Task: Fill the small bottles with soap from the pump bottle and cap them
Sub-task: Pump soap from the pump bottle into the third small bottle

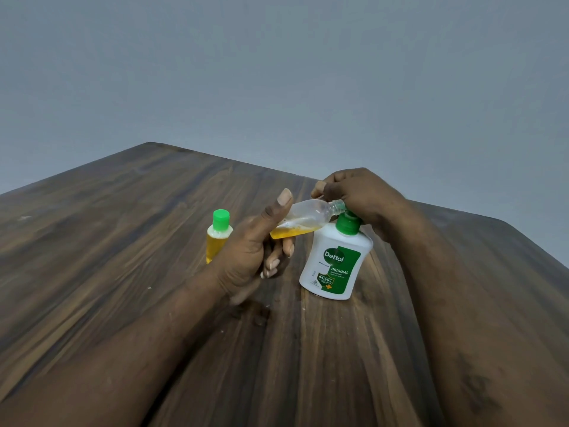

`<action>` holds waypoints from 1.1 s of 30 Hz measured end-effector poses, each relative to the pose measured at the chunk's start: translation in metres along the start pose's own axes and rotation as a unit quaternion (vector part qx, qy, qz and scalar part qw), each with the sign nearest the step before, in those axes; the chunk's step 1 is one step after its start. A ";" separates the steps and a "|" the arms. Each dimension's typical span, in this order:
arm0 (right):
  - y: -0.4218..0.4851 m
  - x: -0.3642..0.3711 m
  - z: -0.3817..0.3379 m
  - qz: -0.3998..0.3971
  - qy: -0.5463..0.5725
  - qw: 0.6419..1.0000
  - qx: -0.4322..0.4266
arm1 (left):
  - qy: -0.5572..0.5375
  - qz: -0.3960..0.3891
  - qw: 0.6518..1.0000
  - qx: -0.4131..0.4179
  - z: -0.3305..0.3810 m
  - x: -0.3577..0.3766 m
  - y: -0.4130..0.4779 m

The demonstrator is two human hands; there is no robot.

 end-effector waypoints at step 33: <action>-0.001 -0.014 -0.003 0.085 0.045 0.995 -0.028 | 0.001 0.003 1.000 0.009 0.001 0.002 -0.001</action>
Point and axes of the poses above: each hand's wrist, its own y-axis towards the middle knuckle, its own x-axis out of the palm, z = x × y, the point moved 7 cm from there along y, towards the middle knuckle, and after that the axes turned 1 degree about x, right-handed, at the moved point
